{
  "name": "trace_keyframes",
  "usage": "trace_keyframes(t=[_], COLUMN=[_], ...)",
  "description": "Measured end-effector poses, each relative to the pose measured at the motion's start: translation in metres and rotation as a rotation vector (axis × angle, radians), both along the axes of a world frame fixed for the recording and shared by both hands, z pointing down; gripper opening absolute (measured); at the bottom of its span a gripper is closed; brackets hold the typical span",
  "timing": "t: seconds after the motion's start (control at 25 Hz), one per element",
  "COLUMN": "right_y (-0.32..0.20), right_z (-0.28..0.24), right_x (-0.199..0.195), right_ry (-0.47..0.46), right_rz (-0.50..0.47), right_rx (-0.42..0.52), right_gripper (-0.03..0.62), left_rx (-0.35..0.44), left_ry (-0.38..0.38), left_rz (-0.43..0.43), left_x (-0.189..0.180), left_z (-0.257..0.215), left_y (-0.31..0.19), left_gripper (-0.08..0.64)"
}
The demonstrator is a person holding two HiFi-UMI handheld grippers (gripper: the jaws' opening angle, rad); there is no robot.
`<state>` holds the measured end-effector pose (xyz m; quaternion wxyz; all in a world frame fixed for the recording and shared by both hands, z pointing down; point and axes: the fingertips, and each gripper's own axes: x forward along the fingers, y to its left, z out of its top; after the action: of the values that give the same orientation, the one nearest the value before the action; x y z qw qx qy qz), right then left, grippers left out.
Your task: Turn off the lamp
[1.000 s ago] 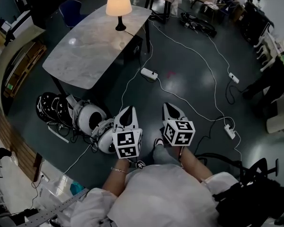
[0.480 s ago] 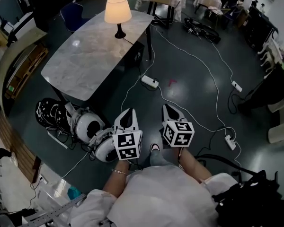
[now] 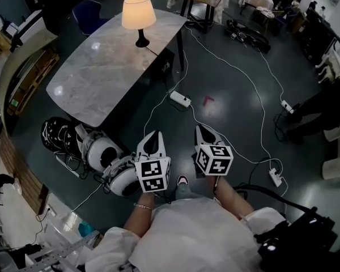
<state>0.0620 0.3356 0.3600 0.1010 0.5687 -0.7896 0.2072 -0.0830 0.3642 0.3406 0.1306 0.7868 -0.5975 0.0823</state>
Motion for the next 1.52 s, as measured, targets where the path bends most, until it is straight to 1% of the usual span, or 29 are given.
trace_keyframes(t=[0.36,0.52,0.76,1.12,1.28,1.52], right_y=[-0.051,-0.072,-0.097,-0.129,-0.156,-0.212], right_z=[0.008,0.01,0.02,0.035,0.037,0.036], right_x=[0.039,0.05,0.053,0.05,0.052,0.052], right_ry=[-0.006,-0.008,-0.014,0.016,0.028,0.042], right_rz=[-0.007,-0.026,-0.046,-0.072,-0.065,-0.077], right_rx=[-0.017,-0.022,-0.037,-0.066,-0.071,-0.066], right_gripper=[-0.002,-0.002,-0.002,-0.002,-0.002,-0.002], left_rx=[-0.005,-0.005,-0.016,-0.033,-0.036,-0.03], left_ry=[-0.013,-0.022,-0.039,-0.022,-0.019,-0.002], left_rz=[-0.014,-0.029,-0.044,-0.057,-0.052,-0.064], left_x=[0.032,0.04,0.044,0.044,0.044,0.045], left_z=[0.001,0.0,0.009,0.021,0.023,0.024], left_y=[-0.05,-0.068,-0.087,-0.123,-0.151,-0.208], left_gripper=[0.008,0.008,0.008,0.008,0.008,0.008])
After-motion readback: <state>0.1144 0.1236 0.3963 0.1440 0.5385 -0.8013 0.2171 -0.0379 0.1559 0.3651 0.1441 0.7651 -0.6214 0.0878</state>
